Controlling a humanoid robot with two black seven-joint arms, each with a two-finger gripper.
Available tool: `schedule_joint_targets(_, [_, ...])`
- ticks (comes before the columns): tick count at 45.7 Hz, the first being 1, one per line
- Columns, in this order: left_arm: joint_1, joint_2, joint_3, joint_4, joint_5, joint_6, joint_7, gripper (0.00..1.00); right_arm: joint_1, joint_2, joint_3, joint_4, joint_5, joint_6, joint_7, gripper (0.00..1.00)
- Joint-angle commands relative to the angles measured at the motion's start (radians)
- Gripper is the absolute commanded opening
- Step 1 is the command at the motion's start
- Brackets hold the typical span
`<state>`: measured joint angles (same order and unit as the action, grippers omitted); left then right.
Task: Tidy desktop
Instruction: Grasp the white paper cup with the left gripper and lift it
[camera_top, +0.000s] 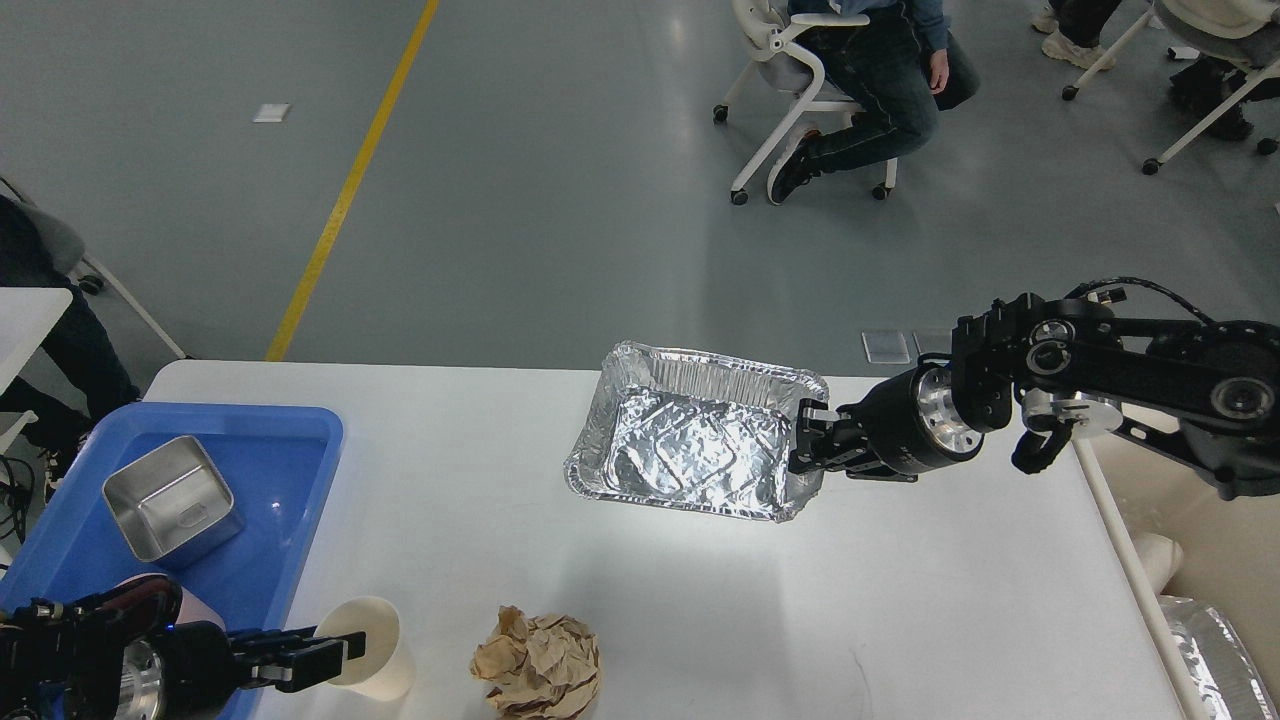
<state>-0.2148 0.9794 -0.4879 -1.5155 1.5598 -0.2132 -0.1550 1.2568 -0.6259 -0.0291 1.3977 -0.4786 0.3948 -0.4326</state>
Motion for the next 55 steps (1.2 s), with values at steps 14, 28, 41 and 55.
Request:
schedule_joint_targets(14, [0.000, 0.018, -0.001, -0.002, 0.019, 0.001, -0.005, 0.00, -0.004, 0.000, 0.001, -0.005, 0.000, -0.001, 0.000, 0.00])
schedule_joint_targets(28, [-0.029, 0.162, -0.021, -0.092, 0.014, -0.011, -0.049, 0.00, -0.005, 0.000, 0.000, -0.005, 0.000, -0.002, 0.000, 0.00])
schedule_joint_targets(41, [-0.254, 0.321, -0.038, -0.121, -0.021, -0.090, -0.124, 0.00, -0.005, 0.002, 0.001, -0.005, 0.000, -0.004, 0.000, 0.00])
schedule_joint_targets(55, [-0.560, 0.302, -0.179, -0.112, -0.128, -0.334, -0.123, 0.00, -0.005, 0.000, 0.001, -0.003, 0.002, -0.010, 0.000, 0.00])
